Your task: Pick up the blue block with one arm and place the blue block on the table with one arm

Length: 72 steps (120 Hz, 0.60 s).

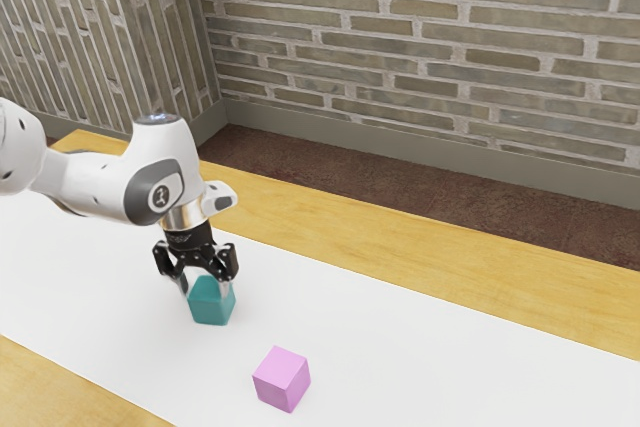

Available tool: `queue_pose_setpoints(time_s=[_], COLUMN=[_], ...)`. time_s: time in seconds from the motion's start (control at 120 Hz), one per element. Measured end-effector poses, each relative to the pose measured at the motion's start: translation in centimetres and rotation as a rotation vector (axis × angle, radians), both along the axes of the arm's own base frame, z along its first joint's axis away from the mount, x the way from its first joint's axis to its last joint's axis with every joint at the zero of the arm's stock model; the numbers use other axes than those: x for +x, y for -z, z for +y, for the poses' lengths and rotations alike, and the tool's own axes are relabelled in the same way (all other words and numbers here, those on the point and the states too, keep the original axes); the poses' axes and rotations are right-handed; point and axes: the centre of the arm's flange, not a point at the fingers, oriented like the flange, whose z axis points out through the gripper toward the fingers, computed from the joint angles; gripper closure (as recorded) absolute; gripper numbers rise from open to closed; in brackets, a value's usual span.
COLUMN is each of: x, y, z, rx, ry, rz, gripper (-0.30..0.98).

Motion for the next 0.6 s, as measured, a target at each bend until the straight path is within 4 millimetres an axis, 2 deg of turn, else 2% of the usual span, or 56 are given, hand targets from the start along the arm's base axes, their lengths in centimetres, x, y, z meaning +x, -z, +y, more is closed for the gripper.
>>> queue_pose_setpoints(time_s=[0.1,0.167,0.233,0.283,0.342,0.383,0.417,0.45,0.483,0.6], x=[0.2,0.3,0.0,0.5,2.3,2.8,3.0,3.0,3.0,2.4], y=[-0.2,-1.7,-7.0,-13.0,-21.7,-26.7,-29.9,-31.9,-33.0,-33.6], z=[0.0,-0.2,-1.0,-1.7,-3.1,-3.9,-4.2,-4.3,-4.1,-3.8], rx=[-0.003,0.000,0.015,0.026,0.044,0.062,0.076,0.086,0.092,0.102], ry=[0.033,0.058,0.089,0.118,0.167,0.203,0.226,0.243,0.255,0.290], rz=[-0.020,-0.053,-0.135,-0.208,-0.297,-0.336,-0.358,-0.363,-0.354,-0.295], gripper=[0.09,0.07,0.05,0.04,0.03,0.02,0.02,0.02,0.02,0.01])
